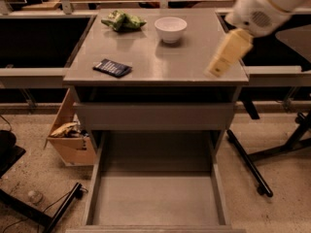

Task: Place rxbar blueberry into middle drawer

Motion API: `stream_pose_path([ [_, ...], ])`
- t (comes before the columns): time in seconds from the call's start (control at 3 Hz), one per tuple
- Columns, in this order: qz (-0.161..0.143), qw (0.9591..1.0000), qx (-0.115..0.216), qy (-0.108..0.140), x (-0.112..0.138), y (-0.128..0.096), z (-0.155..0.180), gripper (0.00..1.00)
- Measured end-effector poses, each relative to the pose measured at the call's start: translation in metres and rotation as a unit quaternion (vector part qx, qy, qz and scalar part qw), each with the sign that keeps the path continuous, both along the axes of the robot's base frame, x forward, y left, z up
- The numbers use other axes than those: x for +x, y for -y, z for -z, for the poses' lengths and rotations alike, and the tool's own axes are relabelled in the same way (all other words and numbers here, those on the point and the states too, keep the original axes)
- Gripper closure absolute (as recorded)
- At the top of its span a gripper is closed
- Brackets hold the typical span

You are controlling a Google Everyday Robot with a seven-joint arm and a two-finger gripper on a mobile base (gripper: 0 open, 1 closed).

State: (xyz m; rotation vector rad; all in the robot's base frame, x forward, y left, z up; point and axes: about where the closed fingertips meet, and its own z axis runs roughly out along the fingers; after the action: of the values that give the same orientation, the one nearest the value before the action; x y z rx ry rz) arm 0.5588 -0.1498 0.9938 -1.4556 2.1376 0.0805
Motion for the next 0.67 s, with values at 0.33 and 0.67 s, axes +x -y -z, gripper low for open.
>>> stream_pose_path([
  [0.33, 0.011, 0.9994, 0.031, -0.012, 0.059, -0.055, -0.006, 0.0],
  [0.67, 0.032, 0.9979, 0.049, -0.027, 0.105, -0.104, 0.008, 0.0],
])
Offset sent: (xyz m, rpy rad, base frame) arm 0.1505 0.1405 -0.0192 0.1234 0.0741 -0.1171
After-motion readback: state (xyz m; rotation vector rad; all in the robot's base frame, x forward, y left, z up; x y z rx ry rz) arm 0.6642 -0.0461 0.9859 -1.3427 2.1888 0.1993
